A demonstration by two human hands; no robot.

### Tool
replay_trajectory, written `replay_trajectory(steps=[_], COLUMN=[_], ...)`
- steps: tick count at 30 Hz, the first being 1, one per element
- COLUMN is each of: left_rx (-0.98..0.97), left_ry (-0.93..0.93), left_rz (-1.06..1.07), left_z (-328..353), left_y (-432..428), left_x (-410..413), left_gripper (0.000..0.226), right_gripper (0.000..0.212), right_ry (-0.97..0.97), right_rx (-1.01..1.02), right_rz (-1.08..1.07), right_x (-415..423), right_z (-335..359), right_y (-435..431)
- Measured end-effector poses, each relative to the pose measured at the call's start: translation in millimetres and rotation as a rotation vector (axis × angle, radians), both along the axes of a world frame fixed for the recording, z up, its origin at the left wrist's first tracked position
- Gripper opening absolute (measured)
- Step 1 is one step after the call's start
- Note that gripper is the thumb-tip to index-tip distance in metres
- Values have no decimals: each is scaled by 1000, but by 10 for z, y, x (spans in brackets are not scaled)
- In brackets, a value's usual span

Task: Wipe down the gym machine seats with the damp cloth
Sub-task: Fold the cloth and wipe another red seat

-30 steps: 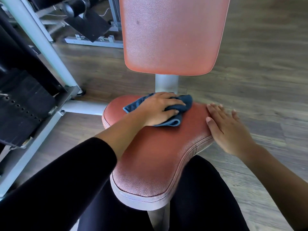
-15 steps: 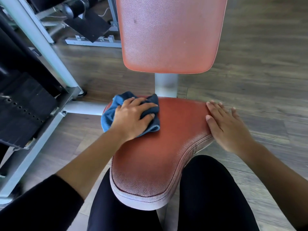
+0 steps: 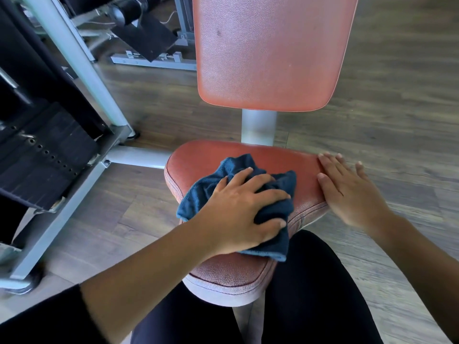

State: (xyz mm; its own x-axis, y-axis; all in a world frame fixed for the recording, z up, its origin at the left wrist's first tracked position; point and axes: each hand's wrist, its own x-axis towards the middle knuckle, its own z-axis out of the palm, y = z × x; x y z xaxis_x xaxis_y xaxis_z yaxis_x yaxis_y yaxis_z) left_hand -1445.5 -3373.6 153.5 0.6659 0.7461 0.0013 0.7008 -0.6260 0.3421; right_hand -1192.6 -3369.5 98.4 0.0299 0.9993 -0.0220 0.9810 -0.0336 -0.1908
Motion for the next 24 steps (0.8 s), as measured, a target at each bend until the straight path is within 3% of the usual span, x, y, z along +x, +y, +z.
replay_trajectory(steps=[3, 10, 15, 18, 21, 24], left_rx=[-2, 125, 135, 26, -12, -35], left_ry=[-102, -323, -182, 7, 97, 34], left_rz=[47, 231, 416, 489, 411, 247], left_z=[3, -247, -331, -277, -231, -216], left_y=[-158, 267, 905, 1124, 1130, 914], left_x=[-221, -385, -418, -220, -2, -2], left_gripper=[57, 43, 55, 46, 45, 49], right_gripper=[89, 64, 58, 58, 57, 56], right_ry=[-27, 52, 63, 69, 83, 86], right_rx=[-22, -6, -55, -69, -76, -74], right_rz=[5, 76, 94, 86, 76, 69], right_x=[-82, -583, -652, -656, -670, -662], right_z=[83, 173, 167, 181, 201, 198], right_y=[42, 256, 326, 340, 364, 374])
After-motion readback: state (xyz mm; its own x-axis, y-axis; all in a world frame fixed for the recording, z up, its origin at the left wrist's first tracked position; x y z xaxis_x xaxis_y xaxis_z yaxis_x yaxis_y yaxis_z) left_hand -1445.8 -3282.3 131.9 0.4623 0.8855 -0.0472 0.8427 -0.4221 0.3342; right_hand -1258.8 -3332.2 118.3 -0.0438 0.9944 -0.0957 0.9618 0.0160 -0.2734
